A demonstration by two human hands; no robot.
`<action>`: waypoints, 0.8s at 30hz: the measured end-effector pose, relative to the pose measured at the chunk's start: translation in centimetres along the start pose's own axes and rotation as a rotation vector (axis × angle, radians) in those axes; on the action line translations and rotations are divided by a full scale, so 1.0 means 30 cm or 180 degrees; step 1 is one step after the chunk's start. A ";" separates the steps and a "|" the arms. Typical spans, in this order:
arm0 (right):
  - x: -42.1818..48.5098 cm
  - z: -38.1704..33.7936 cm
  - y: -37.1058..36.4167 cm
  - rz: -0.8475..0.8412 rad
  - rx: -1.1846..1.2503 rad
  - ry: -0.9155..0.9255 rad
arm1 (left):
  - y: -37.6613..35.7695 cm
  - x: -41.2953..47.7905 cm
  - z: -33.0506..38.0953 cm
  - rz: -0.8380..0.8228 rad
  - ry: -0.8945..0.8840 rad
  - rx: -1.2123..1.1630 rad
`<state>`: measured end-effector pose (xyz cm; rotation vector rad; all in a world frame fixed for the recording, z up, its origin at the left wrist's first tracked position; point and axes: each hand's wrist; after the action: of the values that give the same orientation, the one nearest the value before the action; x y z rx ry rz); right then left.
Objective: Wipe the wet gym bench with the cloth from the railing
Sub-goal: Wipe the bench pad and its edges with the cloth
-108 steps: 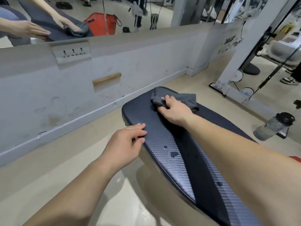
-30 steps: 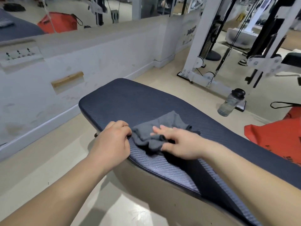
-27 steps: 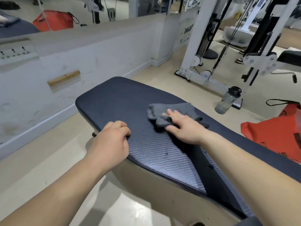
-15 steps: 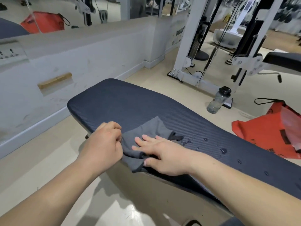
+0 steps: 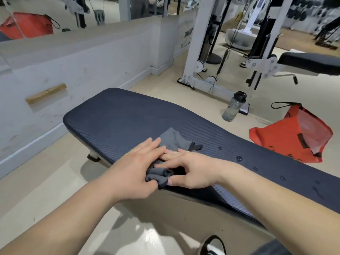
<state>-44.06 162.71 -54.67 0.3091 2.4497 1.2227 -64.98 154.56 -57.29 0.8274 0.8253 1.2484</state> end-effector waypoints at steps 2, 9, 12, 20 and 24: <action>-0.081 0.007 0.035 0.0322 0.0585 -0.0245 | -0.010 0.025 0.032 -0.0169 -0.0145 0.0223; -0.262 0.189 0.118 0.2123 0.0187 -0.1725 | -0.057 0.130 0.094 0.0065 0.0283 0.0691; -0.269 0.282 0.102 0.1993 0.0033 -0.2019 | -0.025 0.166 0.033 0.0345 0.1057 0.0715; -0.311 0.371 0.115 0.1798 -0.0044 -0.2132 | -0.128 0.084 0.274 -0.0007 0.0635 0.0992; -0.321 0.402 0.119 0.1875 0.0175 -0.2133 | -0.076 0.176 0.191 0.0114 0.1172 0.0849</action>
<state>-30.10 170.03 -56.10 1.2928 1.8448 1.0169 -58.20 159.04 -57.02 0.8371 1.2999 1.3618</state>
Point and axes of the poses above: each hand's wrist, its own x-axis towards the middle knuckle, its own y-axis out of the back of the hand, z = x × y, and after that the axes turned 9 degrees about y, right-handed
